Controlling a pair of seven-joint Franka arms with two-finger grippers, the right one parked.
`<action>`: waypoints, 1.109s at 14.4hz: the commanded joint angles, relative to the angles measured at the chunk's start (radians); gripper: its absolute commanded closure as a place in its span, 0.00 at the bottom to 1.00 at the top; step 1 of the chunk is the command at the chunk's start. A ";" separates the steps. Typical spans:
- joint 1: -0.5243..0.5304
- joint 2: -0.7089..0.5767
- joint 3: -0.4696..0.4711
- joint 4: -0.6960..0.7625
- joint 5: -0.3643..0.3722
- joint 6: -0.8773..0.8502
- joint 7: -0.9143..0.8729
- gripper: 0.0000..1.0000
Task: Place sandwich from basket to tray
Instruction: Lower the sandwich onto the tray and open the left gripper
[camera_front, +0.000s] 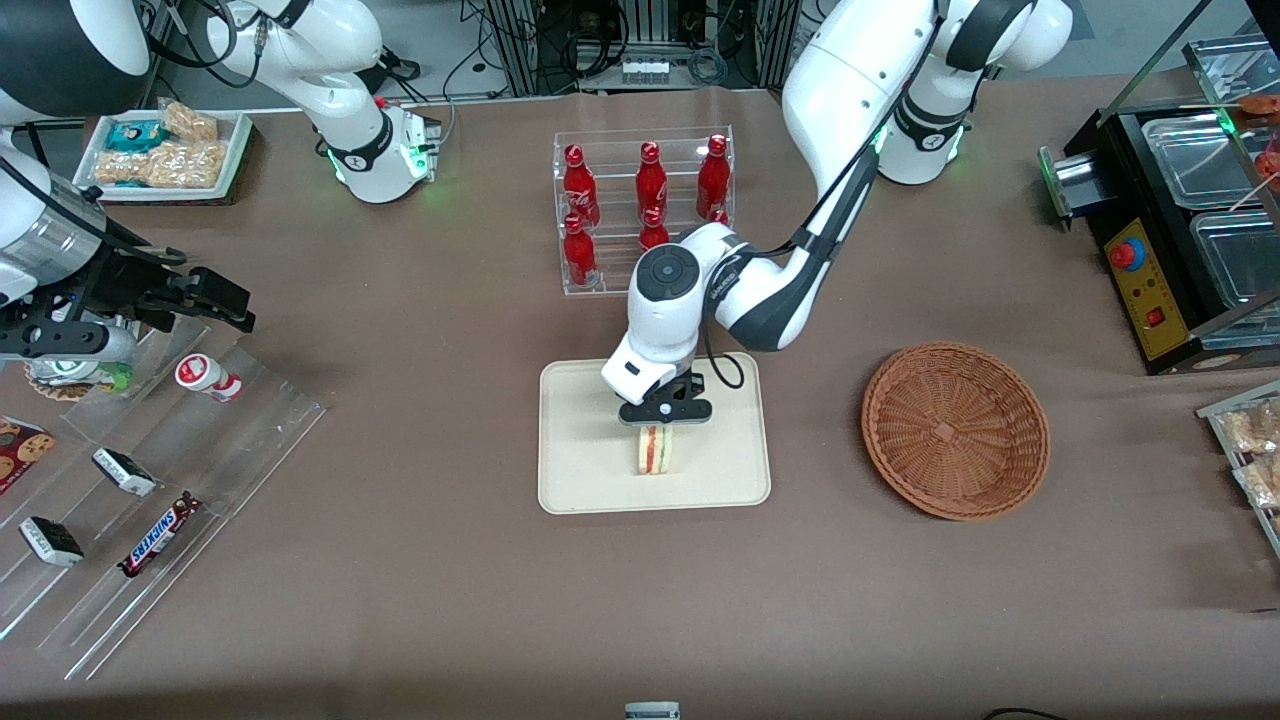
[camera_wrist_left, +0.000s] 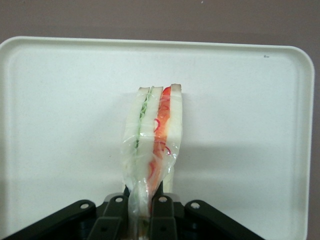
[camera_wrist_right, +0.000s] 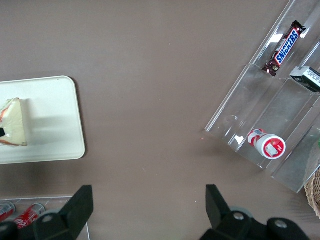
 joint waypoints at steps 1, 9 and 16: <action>-0.012 0.029 0.019 0.035 0.049 0.001 -0.069 0.86; 0.008 -0.113 0.015 0.030 0.029 -0.082 -0.106 0.00; 0.160 -0.350 0.017 0.018 0.024 -0.441 -0.009 0.00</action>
